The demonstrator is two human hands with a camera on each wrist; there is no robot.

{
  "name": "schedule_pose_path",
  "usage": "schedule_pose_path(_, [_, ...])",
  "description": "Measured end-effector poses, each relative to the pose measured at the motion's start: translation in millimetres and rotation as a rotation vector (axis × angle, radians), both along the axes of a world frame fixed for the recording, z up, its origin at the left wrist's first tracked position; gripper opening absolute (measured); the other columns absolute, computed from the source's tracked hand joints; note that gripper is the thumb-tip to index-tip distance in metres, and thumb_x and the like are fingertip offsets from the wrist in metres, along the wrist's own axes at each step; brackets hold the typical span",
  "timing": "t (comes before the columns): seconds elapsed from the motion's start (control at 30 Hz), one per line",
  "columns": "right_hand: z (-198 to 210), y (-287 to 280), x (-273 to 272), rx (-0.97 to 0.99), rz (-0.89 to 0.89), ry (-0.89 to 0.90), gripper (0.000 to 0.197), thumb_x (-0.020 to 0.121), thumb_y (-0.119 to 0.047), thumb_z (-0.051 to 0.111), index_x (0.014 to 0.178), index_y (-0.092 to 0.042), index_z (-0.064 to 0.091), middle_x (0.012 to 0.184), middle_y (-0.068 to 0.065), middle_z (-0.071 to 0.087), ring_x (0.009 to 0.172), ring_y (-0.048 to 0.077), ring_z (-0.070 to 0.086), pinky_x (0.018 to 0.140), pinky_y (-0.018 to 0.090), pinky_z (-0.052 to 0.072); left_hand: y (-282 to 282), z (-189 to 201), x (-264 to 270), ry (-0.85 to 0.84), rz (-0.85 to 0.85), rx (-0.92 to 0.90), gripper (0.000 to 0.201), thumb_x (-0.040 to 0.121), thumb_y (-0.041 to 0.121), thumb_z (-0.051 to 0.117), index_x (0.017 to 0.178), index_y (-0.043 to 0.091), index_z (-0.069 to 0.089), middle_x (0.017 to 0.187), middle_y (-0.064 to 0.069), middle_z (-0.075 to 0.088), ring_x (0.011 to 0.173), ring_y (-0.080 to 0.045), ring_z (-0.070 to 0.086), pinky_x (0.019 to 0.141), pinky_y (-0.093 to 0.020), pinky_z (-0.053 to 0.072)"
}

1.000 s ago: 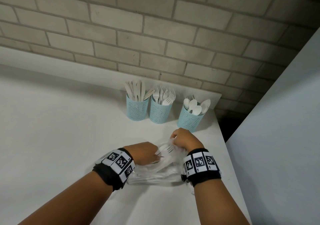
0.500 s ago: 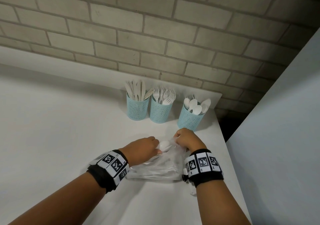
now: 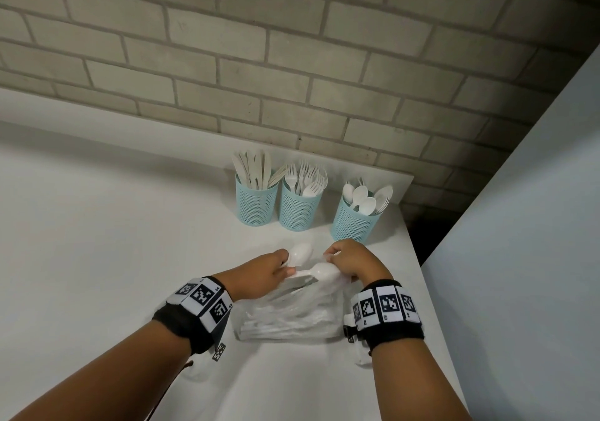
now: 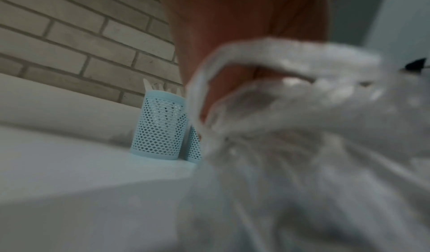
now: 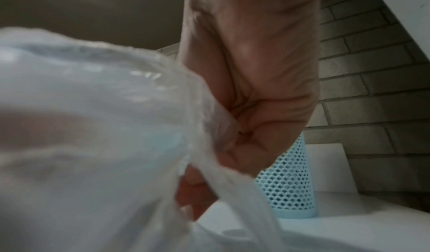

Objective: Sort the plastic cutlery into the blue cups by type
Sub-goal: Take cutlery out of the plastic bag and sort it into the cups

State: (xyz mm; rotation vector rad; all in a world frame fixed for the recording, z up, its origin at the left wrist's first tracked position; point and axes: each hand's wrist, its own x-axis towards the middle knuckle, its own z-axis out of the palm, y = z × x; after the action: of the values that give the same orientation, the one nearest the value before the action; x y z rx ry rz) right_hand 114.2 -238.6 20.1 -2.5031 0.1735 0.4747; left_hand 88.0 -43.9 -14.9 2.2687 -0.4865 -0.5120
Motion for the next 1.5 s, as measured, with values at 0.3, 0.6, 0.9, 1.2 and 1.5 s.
schedule_pose_path(0.3, [19, -1, 5, 0.524, -0.192, -0.199, 0.032, 0.099, -0.037, 0.04, 0.109, -0.018, 0.062, 0.099, 0.002, 0.06, 0.091, 0.014, 0.058, 0.086, 0.032, 0.048, -6, 21, 3, -0.038, 0.179, -0.352, 0.015, 0.1, 0.016, 0.04, 0.085, 0.018, 0.044, 0.081, 0.004, 0.049, 0.064, -0.005, 0.053, 0.061, -0.016, 0.042])
schedule_pose_path(0.6, [34, 26, 0, 0.696, -0.012, -0.13, 0.035, 0.089, -0.028, 0.061, 0.12, -0.024, 0.046, 0.098, 0.001, 0.063, 0.076, 0.01, 0.063, 0.069, 0.021, 0.054, -17, 25, 9, 0.088, 0.346, -0.703, 0.016, 0.091, 0.007, 0.057, 0.105, 0.003, 0.065, 0.083, -0.001, 0.069, 0.065, -0.001, 0.066, 0.059, -0.012, 0.05])
schedule_pose_path(0.9, [18, 26, 8, 0.673, -0.082, -0.289, 0.077, 0.086, -0.017, 0.066, 0.147, -0.027, 0.02, 0.134, 0.003, 0.042, 0.097, 0.018, 0.06, 0.068, 0.021, 0.05, -18, 26, 7, 0.234, 0.409, -0.777, 0.021, 0.095, 0.023, 0.053, 0.114, 0.015, 0.059, 0.087, -0.003, 0.069, 0.059, -0.006, 0.063, 0.054, -0.014, 0.046])
schedule_pose_path(1.2, [18, 33, 6, 0.814, -0.126, -0.326, 0.012, 0.098, -0.024, 0.044, 0.105, -0.019, 0.052, 0.114, 0.007, 0.061, 0.079, 0.014, 0.057, 0.069, 0.024, 0.05, -29, 29, 4, 0.236, 0.306, -0.592, 0.03, 0.103, 0.027, 0.028, 0.115, 0.014, 0.052, 0.079, 0.002, 0.053, 0.06, -0.008, 0.038, 0.051, -0.017, 0.031])
schedule_pose_path(1.5, [15, 36, 12, 0.752, -0.211, -0.279, 0.018, 0.09, -0.011, 0.059, 0.103, -0.017, 0.048, 0.087, 0.008, 0.057, 0.067, 0.015, 0.054, 0.048, 0.019, 0.043, -41, 28, 4, 0.184, 0.247, -0.495, 0.029, 0.1, 0.032, 0.039, 0.105, 0.011, 0.058, 0.071, 0.004, 0.046, 0.058, -0.008, 0.036, 0.052, -0.017, 0.032])
